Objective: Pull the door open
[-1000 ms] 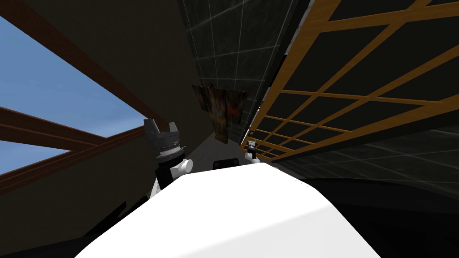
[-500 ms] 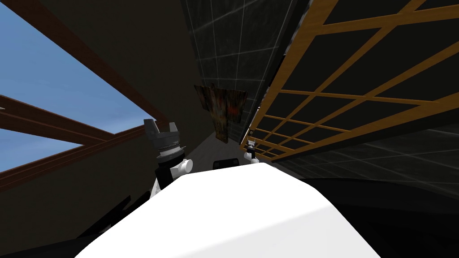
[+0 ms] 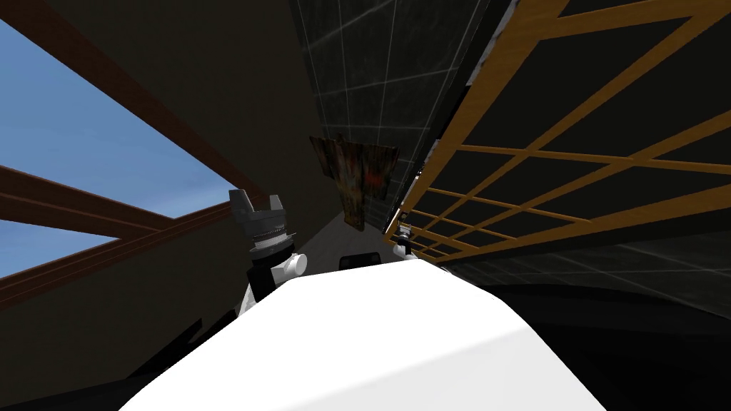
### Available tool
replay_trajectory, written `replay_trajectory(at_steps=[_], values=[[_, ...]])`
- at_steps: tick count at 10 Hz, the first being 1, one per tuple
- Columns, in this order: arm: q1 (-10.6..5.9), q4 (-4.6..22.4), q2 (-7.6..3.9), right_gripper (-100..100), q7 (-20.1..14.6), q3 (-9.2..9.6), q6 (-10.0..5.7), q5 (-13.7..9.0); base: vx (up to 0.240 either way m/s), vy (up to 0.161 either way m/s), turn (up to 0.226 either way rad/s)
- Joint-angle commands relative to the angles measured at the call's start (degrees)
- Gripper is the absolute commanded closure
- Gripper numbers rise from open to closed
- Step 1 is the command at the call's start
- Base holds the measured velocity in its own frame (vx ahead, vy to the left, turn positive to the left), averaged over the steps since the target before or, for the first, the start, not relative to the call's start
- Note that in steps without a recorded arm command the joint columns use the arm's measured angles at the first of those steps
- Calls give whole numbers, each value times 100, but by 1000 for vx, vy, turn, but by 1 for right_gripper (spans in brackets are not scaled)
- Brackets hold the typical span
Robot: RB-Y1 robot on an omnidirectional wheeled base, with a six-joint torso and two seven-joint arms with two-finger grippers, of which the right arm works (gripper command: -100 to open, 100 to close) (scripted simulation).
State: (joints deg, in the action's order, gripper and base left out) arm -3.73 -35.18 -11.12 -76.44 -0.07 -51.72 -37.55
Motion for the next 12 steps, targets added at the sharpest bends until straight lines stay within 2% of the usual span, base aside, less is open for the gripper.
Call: replay_trajectory(at_steps=[1, 3, 5, 6, 8, 9, 12], values=[[81, 22, -179, -100, -206, 4, 0, -20, 208, 15, 61], [178, 85, -402, -100, -466, 16, -31, -38, 205, -9, 65], [178, 85, -402, -100, -466, 16, -31, -38, 69, -9, 2], [249, 132, -566, -100, -658, 26, -53, -51, 103, -1, 48], [213, 192, -545, -100, -661, 31, -94, -44, 84, -2, 22], [213, 192, -545, 100, -661, 31, -94, -44, -9, 0, -3], [213, 192, -545, 100, -661, 31, -94, -44, -9, -1, 1]])
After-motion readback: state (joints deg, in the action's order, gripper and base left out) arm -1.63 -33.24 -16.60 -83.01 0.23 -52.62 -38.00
